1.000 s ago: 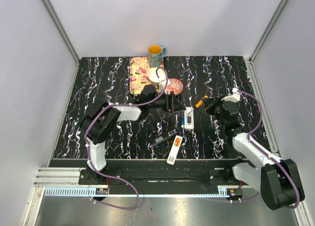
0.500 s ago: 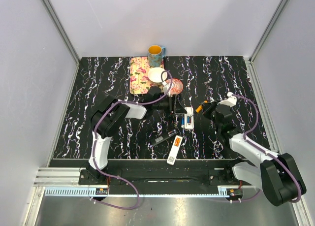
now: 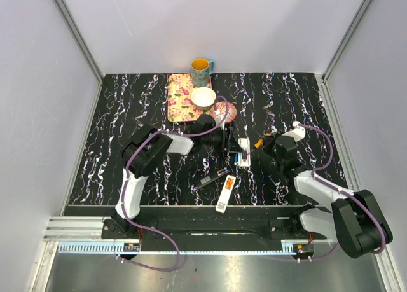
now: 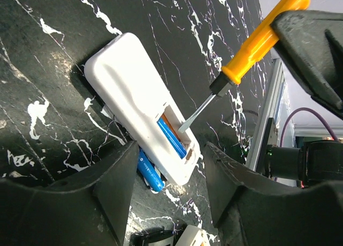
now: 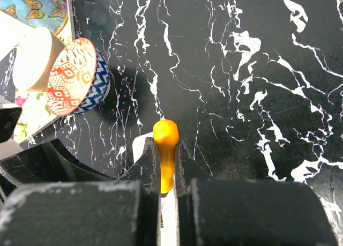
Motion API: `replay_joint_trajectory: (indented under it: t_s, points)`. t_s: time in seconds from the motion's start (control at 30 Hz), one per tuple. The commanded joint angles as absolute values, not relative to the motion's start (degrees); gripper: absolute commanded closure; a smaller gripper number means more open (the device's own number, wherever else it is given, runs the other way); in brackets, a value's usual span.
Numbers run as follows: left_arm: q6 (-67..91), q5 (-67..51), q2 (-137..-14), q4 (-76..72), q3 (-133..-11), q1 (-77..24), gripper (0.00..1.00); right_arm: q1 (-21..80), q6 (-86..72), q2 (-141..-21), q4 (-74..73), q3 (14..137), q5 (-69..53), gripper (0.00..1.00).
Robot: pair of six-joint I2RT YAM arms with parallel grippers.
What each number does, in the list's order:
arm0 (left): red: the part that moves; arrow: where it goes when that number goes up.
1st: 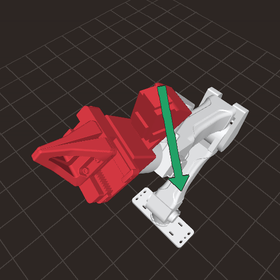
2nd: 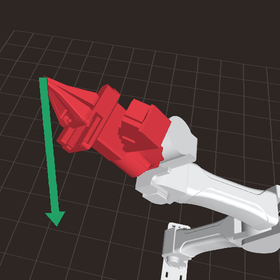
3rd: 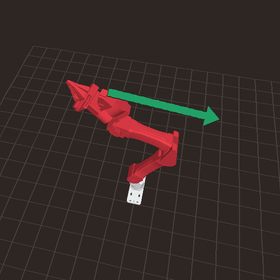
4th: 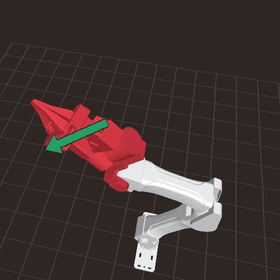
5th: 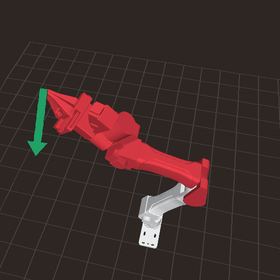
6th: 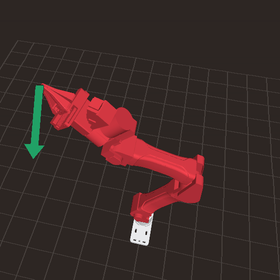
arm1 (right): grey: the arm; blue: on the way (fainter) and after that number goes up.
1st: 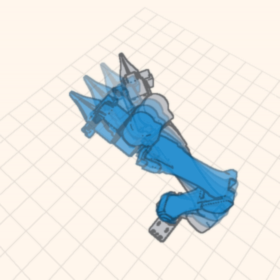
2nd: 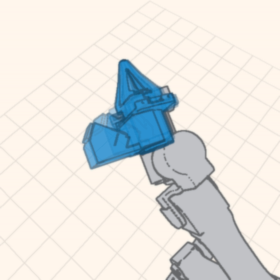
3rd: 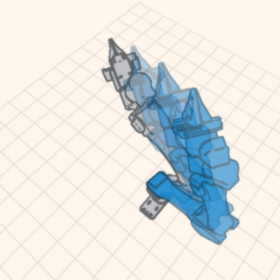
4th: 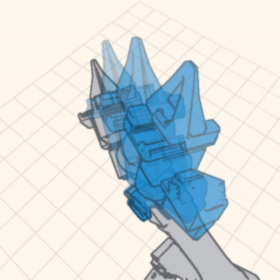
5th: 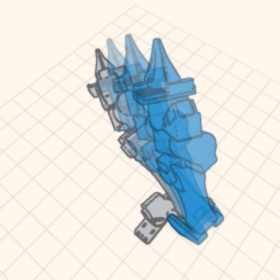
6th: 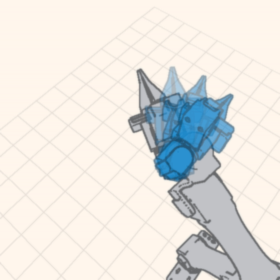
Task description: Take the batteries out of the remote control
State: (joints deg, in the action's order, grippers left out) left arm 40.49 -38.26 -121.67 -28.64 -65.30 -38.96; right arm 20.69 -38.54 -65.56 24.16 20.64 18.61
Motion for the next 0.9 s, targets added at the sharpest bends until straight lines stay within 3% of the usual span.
replay_joint_trajectory:
  t_s: [0.0, 0.3, 0.87]
  points:
    - [38.5, -37.4, -121.9, -28.1, -67.4, -39.1, 0.46, 21.1, -40.3, -67.5, 27.6, 20.7, 19.4, 1.0]
    - [38.0, -37.4, -122.6, -26.6, -68.0, -39.5, 0.48, 21.2, -42.5, -71.8, 30.9, 20.7, 17.4, 1.0]
    - [38.8, -38.3, -124.1, -26.8, -68.6, -39.6, 0.61, 21.1, -54.6, -77.1, 35.3, 18.3, 17.9, 1.0]
